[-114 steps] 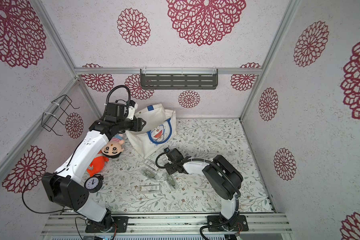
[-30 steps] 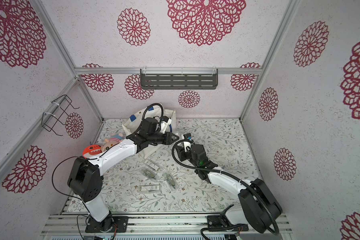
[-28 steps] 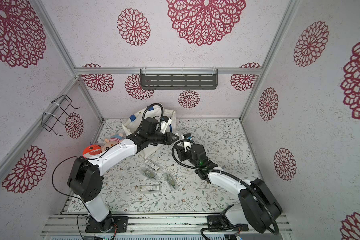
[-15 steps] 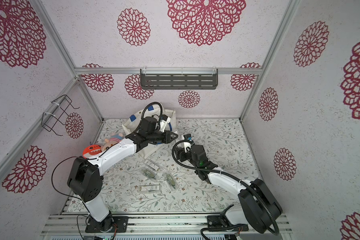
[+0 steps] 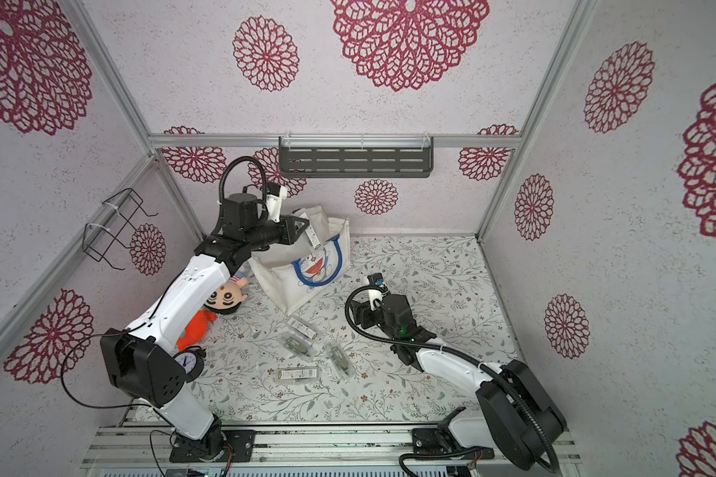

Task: Put the compass set into the canvas bag
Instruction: Place the compass set in the canvas bag.

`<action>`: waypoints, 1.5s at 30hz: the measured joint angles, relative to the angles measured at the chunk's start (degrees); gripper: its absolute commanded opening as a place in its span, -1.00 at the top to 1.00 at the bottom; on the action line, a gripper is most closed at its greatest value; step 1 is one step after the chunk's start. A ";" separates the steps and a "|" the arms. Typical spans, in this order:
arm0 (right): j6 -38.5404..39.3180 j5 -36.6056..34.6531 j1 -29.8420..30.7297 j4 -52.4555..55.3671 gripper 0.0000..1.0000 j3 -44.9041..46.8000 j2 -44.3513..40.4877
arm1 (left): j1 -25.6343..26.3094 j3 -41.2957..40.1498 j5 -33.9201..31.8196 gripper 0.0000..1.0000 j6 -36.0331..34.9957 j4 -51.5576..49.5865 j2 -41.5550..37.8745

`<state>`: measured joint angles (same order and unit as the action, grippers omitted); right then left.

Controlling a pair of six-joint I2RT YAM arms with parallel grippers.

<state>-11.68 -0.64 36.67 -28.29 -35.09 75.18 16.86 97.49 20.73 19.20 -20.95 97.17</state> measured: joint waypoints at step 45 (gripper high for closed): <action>0.33 -0.63 7.48 11.74 -0.51 -3.58 10.14 | -1.16 5.66 -4.13 0.02 -13.77 -10.93 24.26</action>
<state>-11.35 -1.28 44.14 -16.56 -38.68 85.32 15.70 103.15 16.60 5.43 -31.88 121.43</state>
